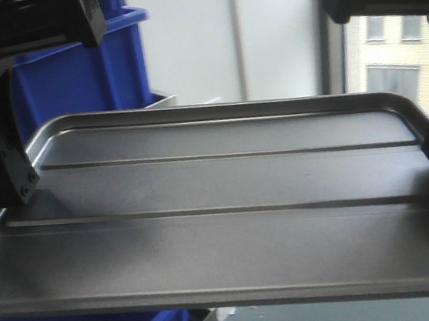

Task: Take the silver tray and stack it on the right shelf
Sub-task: 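Keep holding the tray while the base drives to the other shelf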

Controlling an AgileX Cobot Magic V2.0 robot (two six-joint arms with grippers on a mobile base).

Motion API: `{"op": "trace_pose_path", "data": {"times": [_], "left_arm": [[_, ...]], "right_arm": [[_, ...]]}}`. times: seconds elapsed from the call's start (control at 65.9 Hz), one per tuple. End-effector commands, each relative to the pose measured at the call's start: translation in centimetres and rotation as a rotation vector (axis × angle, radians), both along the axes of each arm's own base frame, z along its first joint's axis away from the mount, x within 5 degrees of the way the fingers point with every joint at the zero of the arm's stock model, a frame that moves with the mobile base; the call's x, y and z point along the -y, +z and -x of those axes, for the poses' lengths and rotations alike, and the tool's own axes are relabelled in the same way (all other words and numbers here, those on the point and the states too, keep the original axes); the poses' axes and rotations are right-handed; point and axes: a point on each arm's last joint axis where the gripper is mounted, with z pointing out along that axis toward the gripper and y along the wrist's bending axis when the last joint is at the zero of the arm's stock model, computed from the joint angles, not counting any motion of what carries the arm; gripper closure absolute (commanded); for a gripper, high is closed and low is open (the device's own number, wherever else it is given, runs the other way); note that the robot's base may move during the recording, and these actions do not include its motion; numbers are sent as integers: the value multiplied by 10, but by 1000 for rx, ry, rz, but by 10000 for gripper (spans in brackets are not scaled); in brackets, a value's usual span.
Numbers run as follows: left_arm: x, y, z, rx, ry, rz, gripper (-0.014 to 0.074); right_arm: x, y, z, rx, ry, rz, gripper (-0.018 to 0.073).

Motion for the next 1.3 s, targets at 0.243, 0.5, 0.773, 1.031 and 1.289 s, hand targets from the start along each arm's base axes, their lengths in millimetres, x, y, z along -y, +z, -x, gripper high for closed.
{"op": "trace_pose_path", "data": {"times": [0.243,0.5,0.773,1.031,1.289], "left_arm": [[-8,14,0,56,0,-17,696],[-8,14,0,56,0,-17,696],[-8,14,0,54,0,-17,696],[-8,14,0,54,0,-17,696],[-8,14,0,54,0,-17,696]], "right_arm": [[7,11,-1,50,3,31,501],[7,11,-1,50,3,31,501],[7,11,-1,50,3,31,501],[7,11,-1,50,3,31,501],[7,11,-1,50,3,31,501]]}}
